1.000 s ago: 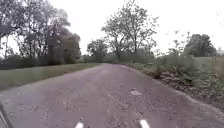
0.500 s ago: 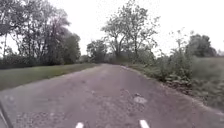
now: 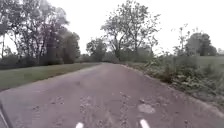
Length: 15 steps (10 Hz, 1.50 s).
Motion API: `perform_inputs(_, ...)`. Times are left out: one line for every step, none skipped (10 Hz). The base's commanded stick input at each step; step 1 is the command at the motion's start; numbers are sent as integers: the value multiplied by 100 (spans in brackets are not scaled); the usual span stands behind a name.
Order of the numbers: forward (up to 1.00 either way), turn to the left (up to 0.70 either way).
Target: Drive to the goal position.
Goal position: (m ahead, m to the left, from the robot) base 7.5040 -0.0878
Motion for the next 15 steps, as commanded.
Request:
perform_inputs(70, 0)
perform_inputs(70, 0)
perform_inputs(70, 0)
perform_inputs(70, 0)
perform_inputs(70, 0)
perform_inputs(70, 0)
perform_inputs(70, 0)
perform_inputs(70, 0)
perform_inputs(70, 0)
perform_inputs(70, 0)
perform_inputs(70, 0)
perform_inputs(70, 0)
perform_inputs(70, 0)
perform_inputs(70, 0)
perform_inputs(70, 0)
